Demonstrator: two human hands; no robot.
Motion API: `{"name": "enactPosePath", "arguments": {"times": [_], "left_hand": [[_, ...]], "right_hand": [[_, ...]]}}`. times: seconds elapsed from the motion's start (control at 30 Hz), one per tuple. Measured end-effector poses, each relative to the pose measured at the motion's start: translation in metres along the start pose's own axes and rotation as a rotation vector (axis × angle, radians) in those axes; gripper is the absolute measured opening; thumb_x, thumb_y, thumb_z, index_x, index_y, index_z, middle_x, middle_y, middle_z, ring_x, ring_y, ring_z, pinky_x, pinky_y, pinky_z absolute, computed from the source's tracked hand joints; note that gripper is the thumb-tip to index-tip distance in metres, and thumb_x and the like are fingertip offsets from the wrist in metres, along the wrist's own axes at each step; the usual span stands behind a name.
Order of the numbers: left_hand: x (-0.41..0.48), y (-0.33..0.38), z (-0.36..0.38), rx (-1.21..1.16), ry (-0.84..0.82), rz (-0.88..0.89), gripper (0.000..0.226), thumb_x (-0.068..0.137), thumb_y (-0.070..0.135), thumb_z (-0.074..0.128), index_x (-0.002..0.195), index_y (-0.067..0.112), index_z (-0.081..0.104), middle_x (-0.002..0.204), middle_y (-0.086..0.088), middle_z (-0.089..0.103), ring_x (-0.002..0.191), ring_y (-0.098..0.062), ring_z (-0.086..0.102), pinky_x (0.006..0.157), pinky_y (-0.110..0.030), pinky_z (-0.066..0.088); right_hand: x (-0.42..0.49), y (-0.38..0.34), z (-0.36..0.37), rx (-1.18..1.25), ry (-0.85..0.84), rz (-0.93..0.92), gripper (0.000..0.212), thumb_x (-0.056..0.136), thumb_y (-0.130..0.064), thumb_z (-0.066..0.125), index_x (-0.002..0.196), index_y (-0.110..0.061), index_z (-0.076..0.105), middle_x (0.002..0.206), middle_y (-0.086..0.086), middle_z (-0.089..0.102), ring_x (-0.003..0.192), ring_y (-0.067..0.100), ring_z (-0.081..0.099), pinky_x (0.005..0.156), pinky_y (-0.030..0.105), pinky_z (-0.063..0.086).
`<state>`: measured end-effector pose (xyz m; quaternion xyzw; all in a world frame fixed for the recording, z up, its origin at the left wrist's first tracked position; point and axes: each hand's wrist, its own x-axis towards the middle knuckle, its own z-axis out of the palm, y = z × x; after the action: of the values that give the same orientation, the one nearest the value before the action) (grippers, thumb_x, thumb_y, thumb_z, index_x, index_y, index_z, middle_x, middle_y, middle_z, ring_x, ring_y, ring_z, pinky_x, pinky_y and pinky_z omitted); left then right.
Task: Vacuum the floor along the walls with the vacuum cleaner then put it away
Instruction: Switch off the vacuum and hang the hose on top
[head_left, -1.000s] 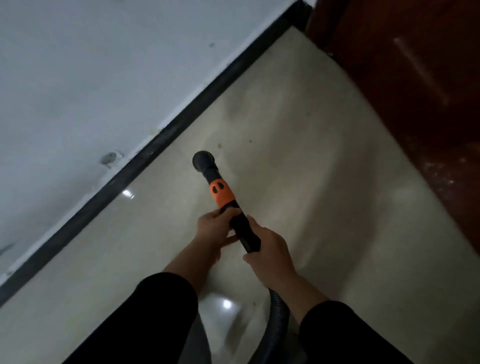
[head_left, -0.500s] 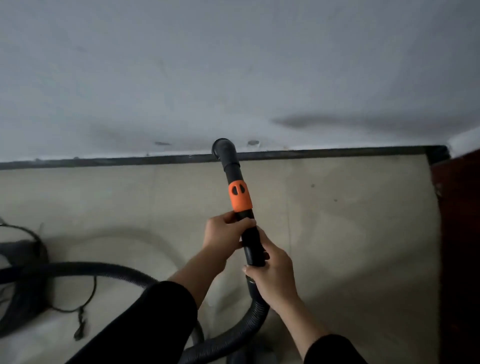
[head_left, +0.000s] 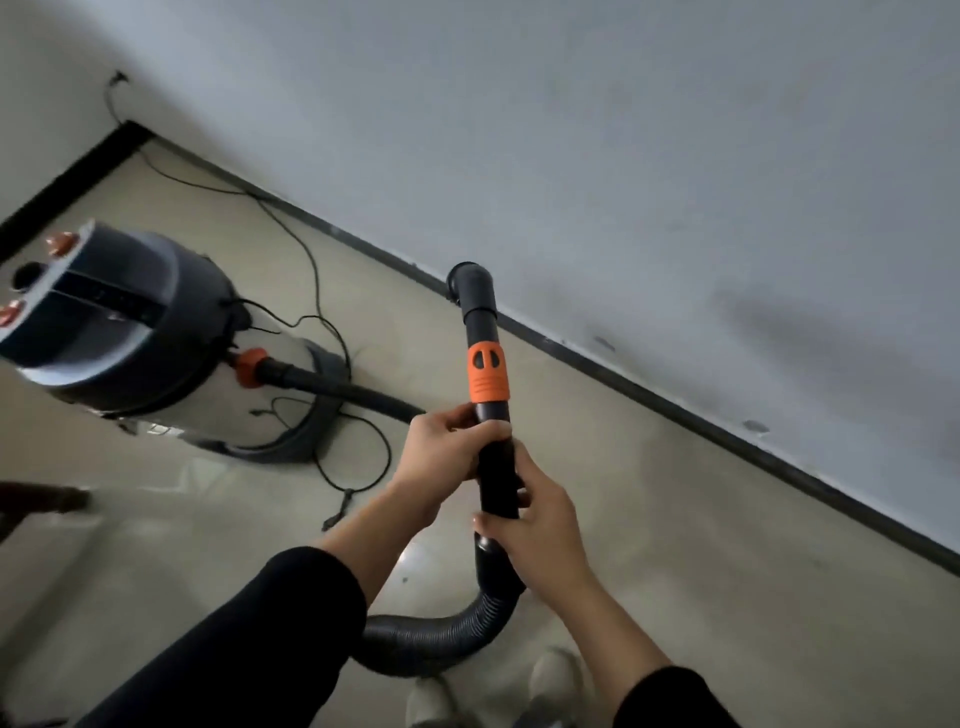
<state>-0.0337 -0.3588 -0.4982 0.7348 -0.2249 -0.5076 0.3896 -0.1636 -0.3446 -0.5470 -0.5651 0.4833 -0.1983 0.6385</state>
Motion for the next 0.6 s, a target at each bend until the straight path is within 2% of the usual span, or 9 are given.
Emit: {"name": "enactPosePath", "arguments": {"times": [0.1,0.23,0.37,0.43,0.5,0.6], "left_hand": [[-0.004,0.031,-0.062,-0.067,0.081,0.042,0.015,0.082,0.018,0.074,0.096,0.023,0.072,0.088,-0.004,0.076,0.083,-0.017,0.073,0.071,-0.028,0.060],[0.001,0.065,-0.156,-0.161,0.176,0.106,0.035,0.082,0.023,0.074,0.116,0.022,0.068,0.092,0.003,0.076,0.084,-0.015,0.073,0.080,-0.033,0.060],[0.013,0.082,-0.262,-0.300,0.193,0.153,0.026,0.086,0.021,0.072,0.110,0.029,0.067,0.092,0.005,0.076,0.080,-0.012,0.073,0.068,-0.027,0.059],[0.025,0.083,-0.316,-0.302,0.232,0.162,0.027,0.088,0.022,0.070,0.114,0.026,0.068,0.097,0.003,0.075,0.089,-0.012,0.071,0.078,-0.030,0.059],[0.040,0.078,-0.370,-0.327,0.268,0.149,0.028,0.089,0.021,0.069,0.116,0.018,0.069,0.095,-0.003,0.074,0.085,-0.013,0.069,0.082,-0.031,0.057],[0.071,0.066,-0.443,-0.370,0.335,0.109,0.021,0.090,0.021,0.068,0.111,0.020,0.071,0.088,0.000,0.073,0.078,-0.008,0.067,0.074,-0.025,0.056]], "right_hand": [[0.021,-0.057,0.041,-0.066,-0.082,-0.063,0.081,0.074,-0.013,0.074,0.138,-0.049,0.039,0.103,-0.019,0.067,0.090,0.003,0.062,0.074,0.017,0.053],[0.055,-0.134,0.111,-0.098,-0.178,-0.133,0.081,0.078,-0.010,0.074,0.140,-0.049,0.038,0.107,-0.020,0.069,0.099,0.003,0.064,0.084,0.029,0.056],[0.095,-0.195,0.196,-0.095,-0.197,-0.175,0.072,0.077,-0.008,0.075,0.124,-0.055,0.048,0.097,-0.014,0.071,0.092,0.007,0.069,0.077,0.032,0.060],[0.121,-0.218,0.238,-0.121,-0.194,-0.175,0.066,0.073,-0.009,0.080,0.111,-0.056,0.054,0.089,-0.013,0.071,0.083,0.007,0.069,0.068,0.027,0.059],[0.148,-0.238,0.281,-0.129,-0.177,-0.139,0.062,0.068,-0.006,0.082,0.105,-0.049,0.059,0.083,-0.011,0.070,0.075,0.007,0.069,0.061,0.023,0.056],[0.191,-0.256,0.342,-0.133,-0.158,-0.068,0.057,0.067,0.001,0.081,0.100,-0.040,0.062,0.082,-0.006,0.071,0.071,0.009,0.070,0.057,0.019,0.053]]}}
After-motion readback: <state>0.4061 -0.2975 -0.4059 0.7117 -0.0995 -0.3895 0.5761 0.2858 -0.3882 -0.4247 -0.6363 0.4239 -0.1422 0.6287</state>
